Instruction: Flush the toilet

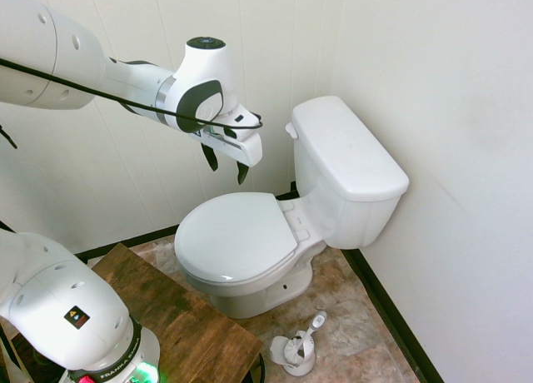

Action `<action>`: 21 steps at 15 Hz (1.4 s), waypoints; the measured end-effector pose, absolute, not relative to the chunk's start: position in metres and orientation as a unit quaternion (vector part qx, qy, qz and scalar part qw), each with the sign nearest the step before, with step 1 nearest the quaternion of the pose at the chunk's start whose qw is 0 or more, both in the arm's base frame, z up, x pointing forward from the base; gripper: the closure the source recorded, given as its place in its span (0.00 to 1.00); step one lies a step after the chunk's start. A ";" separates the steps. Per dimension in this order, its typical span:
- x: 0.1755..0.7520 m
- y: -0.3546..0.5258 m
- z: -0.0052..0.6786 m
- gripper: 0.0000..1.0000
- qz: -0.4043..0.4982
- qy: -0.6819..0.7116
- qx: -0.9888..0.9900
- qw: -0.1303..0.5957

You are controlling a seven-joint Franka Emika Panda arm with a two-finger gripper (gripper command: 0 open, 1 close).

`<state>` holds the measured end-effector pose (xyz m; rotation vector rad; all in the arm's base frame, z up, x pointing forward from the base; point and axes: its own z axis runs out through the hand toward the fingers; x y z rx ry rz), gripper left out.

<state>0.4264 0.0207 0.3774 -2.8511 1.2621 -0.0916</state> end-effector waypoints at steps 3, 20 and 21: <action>0.430 0.024 0.378 0.00 -0.030 0.407 -0.913 0.018; 0.656 0.096 0.351 1.00 -0.153 0.537 -0.827 0.063; 0.667 0.093 0.351 1.00 -0.155 0.544 -0.822 0.065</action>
